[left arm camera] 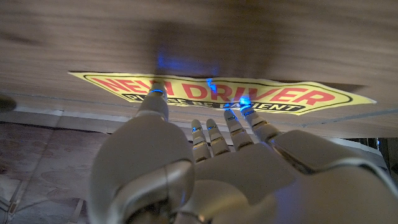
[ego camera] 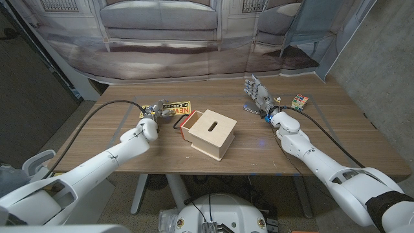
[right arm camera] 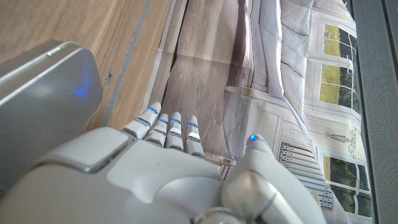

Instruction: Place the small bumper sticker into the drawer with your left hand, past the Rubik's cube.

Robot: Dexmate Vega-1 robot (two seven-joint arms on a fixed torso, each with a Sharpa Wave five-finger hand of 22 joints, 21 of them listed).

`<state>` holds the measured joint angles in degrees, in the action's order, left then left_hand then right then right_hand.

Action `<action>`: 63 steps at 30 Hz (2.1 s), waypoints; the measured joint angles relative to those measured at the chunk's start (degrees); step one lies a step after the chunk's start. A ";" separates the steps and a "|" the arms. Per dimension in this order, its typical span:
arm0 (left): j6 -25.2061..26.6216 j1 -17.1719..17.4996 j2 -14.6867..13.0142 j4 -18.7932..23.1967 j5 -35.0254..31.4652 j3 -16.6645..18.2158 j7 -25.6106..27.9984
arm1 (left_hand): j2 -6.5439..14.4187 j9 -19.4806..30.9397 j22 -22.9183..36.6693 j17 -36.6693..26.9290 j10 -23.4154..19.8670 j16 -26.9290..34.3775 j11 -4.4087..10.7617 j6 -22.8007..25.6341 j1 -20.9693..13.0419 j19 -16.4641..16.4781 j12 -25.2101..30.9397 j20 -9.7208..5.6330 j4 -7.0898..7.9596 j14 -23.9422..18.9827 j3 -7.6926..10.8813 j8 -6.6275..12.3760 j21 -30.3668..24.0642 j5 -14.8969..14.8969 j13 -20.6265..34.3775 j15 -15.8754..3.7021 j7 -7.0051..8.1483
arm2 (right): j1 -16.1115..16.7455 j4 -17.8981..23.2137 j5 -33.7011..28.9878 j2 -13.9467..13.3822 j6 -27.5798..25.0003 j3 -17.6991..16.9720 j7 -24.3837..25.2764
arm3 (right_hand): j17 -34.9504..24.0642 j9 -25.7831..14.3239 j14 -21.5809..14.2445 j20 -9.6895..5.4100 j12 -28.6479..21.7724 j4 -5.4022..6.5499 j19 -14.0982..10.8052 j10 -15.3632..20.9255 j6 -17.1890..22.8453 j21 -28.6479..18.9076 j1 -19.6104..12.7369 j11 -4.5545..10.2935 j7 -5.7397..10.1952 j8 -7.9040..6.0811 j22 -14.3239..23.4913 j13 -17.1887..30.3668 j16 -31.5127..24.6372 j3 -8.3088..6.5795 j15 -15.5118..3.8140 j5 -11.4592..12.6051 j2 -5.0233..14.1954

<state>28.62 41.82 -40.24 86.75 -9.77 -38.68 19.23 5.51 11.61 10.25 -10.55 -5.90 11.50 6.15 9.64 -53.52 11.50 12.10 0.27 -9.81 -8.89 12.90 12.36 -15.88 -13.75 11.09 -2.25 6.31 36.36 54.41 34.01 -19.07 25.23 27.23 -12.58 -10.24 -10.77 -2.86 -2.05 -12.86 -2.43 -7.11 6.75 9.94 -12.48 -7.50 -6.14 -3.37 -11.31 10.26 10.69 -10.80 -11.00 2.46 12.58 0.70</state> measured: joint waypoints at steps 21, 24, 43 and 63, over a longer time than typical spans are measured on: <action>3.80 0.23 1.27 0.61 -1.40 -0.47 3.04 | 2.05 0.47 0.05 -0.77 -7.05 1.56 0.18 6.08 -8.82 6.03 1.41 -2.91 0.69 -7.23 3.48 1.78 -1.68 2.34 0.14 -0.02 -1.30 | -0.10 -0.42 0.10 0.22 0.23 0.02 -0.48 | 0.00 0.00 0.00 0.32 0.00 -0.24 -0.32 0.00 0.00 0.21 0.00 0.00 -0.01 0.00 0.00 0.12 0.00 0.24 0.00 0.00 0.00; 4.38 0.54 1.67 0.69 -1.51 -0.35 4.05 | 2.79 0.55 0.05 -0.90 -9.26 2.10 0.44 8.22 -10.15 7.73 1.56 -4.24 0.79 -9.66 4.27 2.46 -2.11 2.34 0.27 -0.17 -1.76 | -0.10 -0.51 0.11 0.27 0.27 0.08 -0.63 | 0.00 0.00 0.00 0.32 0.00 -0.24 -0.32 0.00 0.00 0.21 0.00 0.00 -0.01 0.00 0.00 0.11 0.00 0.24 0.00 0.00 0.00; 6.89 1.97 3.43 1.54 -1.63 1.34 10.47 | 3.39 0.84 0.40 -1.36 -12.74 2.77 1.27 11.66 -12.11 20.01 2.22 2.67 1.28 -13.17 5.71 3.34 -3.20 3.16 0.28 -0.10 -1.80 | -0.22 -1.07 0.09 0.58 0.40 0.21 -0.83 | 0.00 0.00 -0.21 0.31 0.00 -0.24 -0.31 0.00 -0.01 0.18 0.00 0.00 -0.01 0.00 0.00 0.10 0.00 0.24 -0.21 0.00 0.00; 6.43 1.23 4.14 0.69 -1.59 1.74 12.48 | 3.85 0.82 0.40 -1.86 -16.42 3.36 1.59 14.56 -14.23 23.71 2.22 0.41 1.20 -17.48 7.50 3.78 -4.28 3.38 0.53 -0.49 -2.21 | -0.80 -1.55 -0.24 0.95 0.67 0.33 -0.58 | 0.00 0.00 -0.43 -0.01 0.00 -0.24 -0.63 0.54 -0.01 0.18 0.00 -0.08 -0.01 0.00 0.00 0.10 0.00 0.24 0.02 0.00 0.00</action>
<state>35.05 43.05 -36.10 87.44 -11.36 -36.93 31.70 9.36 12.43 10.65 -12.41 -22.32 14.86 7.74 24.20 -67.75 35.22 14.32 0.68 -8.61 -26.37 20.40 16.13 -20.16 -10.36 11.61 -2.74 4.10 35.55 52.86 33.77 -18.12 25.89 27.56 -13.15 -10.24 -10.77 -3.30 -2.06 -12.86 -2.67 -7.74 7.29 9.93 -12.30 -7.50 -6.22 -3.38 -11.31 10.26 10.79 -10.80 -10.76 2.48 12.58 0.70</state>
